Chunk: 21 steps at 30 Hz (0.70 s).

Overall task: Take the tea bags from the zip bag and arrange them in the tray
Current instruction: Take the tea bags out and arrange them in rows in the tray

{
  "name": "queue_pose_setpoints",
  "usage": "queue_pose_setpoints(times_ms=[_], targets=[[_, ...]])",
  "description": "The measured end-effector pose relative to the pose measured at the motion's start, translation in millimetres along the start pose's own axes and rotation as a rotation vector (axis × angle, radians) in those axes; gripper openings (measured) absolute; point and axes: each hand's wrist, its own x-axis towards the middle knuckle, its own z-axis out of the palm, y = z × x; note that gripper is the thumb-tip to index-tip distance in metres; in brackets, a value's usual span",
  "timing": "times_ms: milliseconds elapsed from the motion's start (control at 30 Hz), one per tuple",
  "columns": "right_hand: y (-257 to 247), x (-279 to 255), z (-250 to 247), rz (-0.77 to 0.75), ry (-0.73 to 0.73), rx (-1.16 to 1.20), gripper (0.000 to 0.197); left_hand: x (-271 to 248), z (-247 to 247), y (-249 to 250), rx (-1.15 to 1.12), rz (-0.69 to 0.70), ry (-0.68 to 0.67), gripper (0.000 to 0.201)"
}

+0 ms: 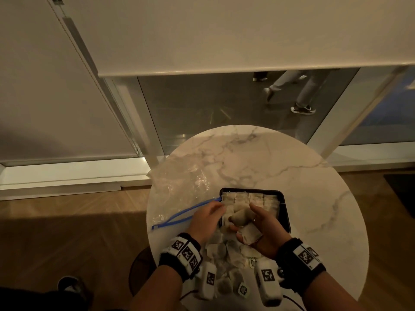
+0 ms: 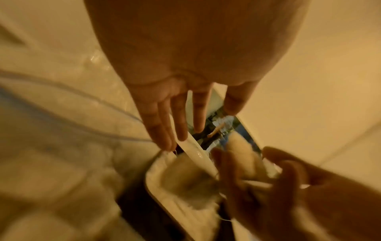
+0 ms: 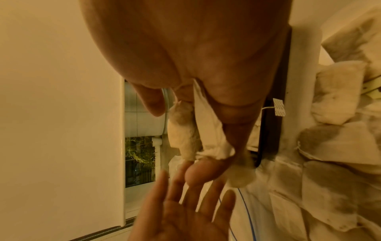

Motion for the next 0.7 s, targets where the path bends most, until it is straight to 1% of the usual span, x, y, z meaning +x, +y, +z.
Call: queue_pose_setpoints(times_ms=[67, 100, 133, 233, 300, 367, 400, 433, 533, 567, 633, 700], targets=[[4, 3, -2, 0.007, 0.002, 0.004, 0.047, -8, 12, -2, -0.26, -0.128, -0.121, 0.026], [5, 4, -2, 0.016, 0.007, 0.012, 0.046, -12, 16, -4, -0.331, -0.166, -0.151, 0.027], [6, 5, -3, 0.026, 0.019, 0.028, 0.045, -15, 19, -9, -0.35, -0.187, -0.159, 0.027], [9, 8, -8, 0.041, 0.046, 0.036, 0.04, -17, 19, -26, -0.294, -0.169, -0.118, 0.022], [12, 9, -11, 0.021, 0.032, -0.01, 0.039, -15, 14, -37, -0.248, -0.15, -0.047, 0.017], [16, 9, -13, -0.004, 0.016, -0.073, 0.048, -12, 9, -43, -0.217, -0.16, 0.056, 0.016], [18, 9, -14, -0.011, 0.009, -0.088, 0.052, -12, 8, -44, -0.219, -0.169, 0.077, 0.017], [20, 8, -15, -0.011, -0.001, -0.104, 0.052, -12, 8, -45, -0.24, -0.178, 0.063, 0.019], [26, 6, -18, 0.005, -0.057, -0.182, 0.034, -20, 13, -43, -0.339, -0.229, -0.08, 0.027], [29, 8, -21, 0.02, -0.071, -0.212, 0.031, -23, 16, -42, -0.356, -0.243, -0.119, 0.028], [35, 10, -26, 0.031, -0.076, -0.29, 0.028, -29, 20, -43, -0.368, -0.24, -0.145, 0.028], [38, 10, -29, 0.02, -0.052, -0.365, 0.025, -32, 24, -47, -0.357, -0.236, -0.126, 0.022]])
